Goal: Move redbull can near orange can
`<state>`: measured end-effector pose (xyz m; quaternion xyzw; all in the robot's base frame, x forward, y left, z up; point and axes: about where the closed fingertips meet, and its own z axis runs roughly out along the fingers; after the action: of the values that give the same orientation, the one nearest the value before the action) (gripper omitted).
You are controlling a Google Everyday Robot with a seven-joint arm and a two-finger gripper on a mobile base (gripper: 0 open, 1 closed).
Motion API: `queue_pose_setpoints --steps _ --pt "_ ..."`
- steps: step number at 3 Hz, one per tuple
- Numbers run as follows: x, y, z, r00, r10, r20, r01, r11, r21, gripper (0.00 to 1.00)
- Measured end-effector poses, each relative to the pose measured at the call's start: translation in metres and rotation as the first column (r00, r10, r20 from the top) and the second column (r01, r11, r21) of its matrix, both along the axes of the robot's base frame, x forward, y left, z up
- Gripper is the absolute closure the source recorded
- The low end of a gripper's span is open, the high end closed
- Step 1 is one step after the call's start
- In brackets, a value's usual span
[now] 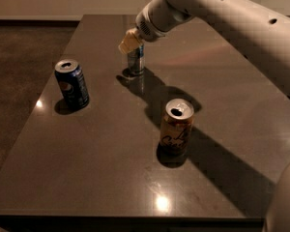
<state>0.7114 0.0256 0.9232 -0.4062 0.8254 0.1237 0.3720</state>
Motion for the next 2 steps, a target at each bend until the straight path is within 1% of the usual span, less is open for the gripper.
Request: queue_pose_setpoints --steps 1,2 --pt "-0.003 -0.002 0.001 1.0000 0.001 -0.003 -0.001 1.000 0.016 0.65" --pt "-0.015 -0.010 0.009 0.9998 0.021 0.000 -0.021 0.999 0.035 0.88"
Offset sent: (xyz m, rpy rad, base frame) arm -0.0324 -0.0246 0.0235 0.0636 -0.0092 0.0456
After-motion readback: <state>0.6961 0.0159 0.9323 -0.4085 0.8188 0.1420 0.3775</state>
